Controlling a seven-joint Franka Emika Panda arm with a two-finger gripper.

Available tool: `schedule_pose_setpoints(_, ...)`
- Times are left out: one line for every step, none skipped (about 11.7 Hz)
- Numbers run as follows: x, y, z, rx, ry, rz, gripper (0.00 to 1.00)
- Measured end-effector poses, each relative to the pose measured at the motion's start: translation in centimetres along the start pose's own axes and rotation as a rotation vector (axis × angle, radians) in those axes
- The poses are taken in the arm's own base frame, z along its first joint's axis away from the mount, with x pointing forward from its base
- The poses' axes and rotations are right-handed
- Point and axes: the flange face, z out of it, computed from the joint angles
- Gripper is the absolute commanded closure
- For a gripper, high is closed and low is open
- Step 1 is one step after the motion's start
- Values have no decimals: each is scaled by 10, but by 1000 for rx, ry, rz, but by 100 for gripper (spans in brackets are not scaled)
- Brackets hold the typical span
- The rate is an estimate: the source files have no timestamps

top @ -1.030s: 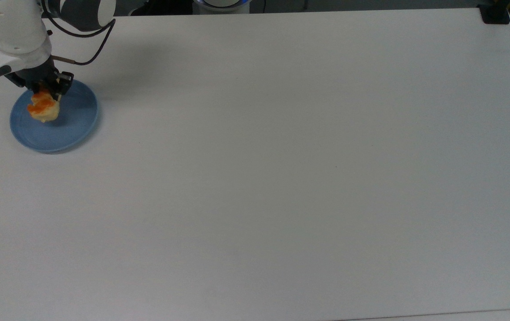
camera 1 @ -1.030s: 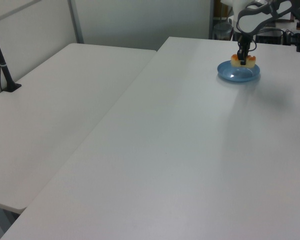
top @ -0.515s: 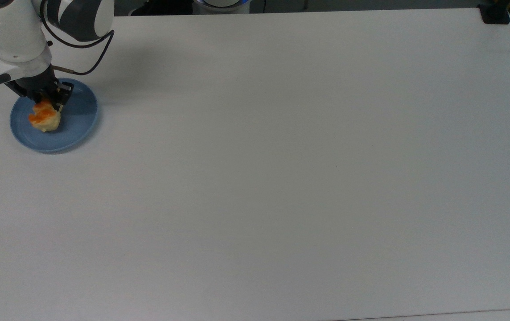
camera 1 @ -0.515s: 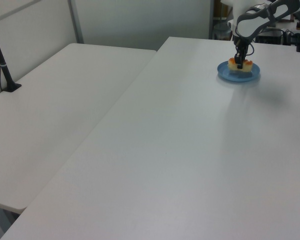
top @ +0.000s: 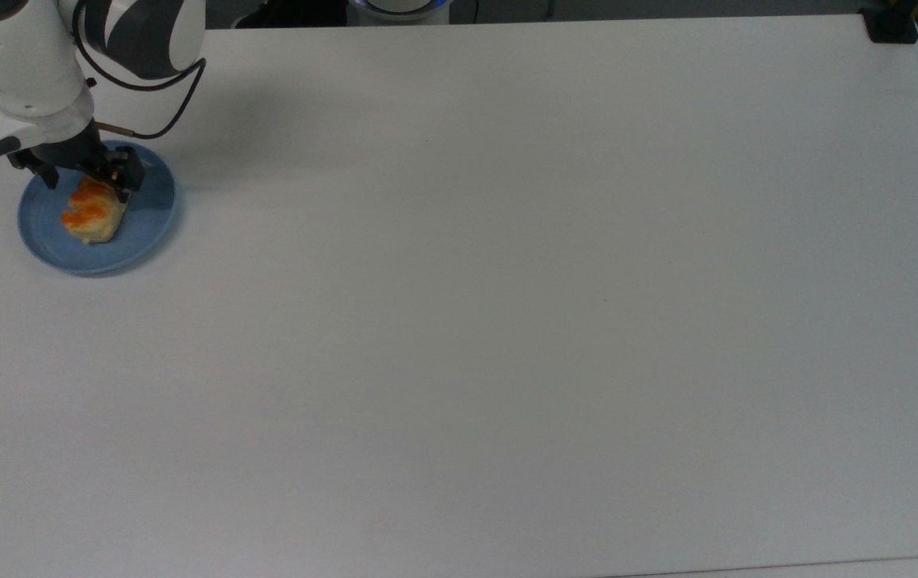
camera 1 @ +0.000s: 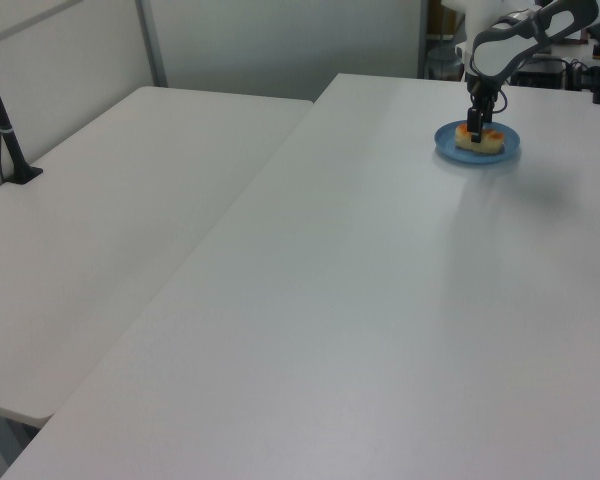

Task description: Put the bread on a plate

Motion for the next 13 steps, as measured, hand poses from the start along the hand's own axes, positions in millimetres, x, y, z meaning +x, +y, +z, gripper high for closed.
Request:
schedule_pose_setpoints(0, 1, 0, 0, 0, 1, 0)
schedule_pose_setpoints(0, 1, -1, -1, 1, 2, 0)
schedule_pose_setpoints(1, 3, -3, -2, 7, 8, 0)
schedule_pose_setpoints(2, 4, -9, -1, 17, 28, 0)
schedule_pose_setpoints(2, 5, -19, 4, 24, 57, 0)
schedule_pose_setpoints(2, 5, -35, 16, 21, 89, 0)
schedule_pose_setpoints(2, 2, -56, 36, 14, 123, 0)
schedule_pose_setpoints(5, -10, -97, 72, 7, 167, 0)
schedule_pose_setpoints(6, -20, -127, 98, 2, 199, 0)
schedule_pose_setpoints(7, -31, -157, 120, -7, 231, 0)
schedule_pose_setpoints(6, -50, -200, 137, -9, 270, 0)
schedule_pose_setpoints(5, -71, -237, 142, 9, 309, 0)
schedule_pose_setpoints(4, -88, -259, 145, 28, 337, 0)
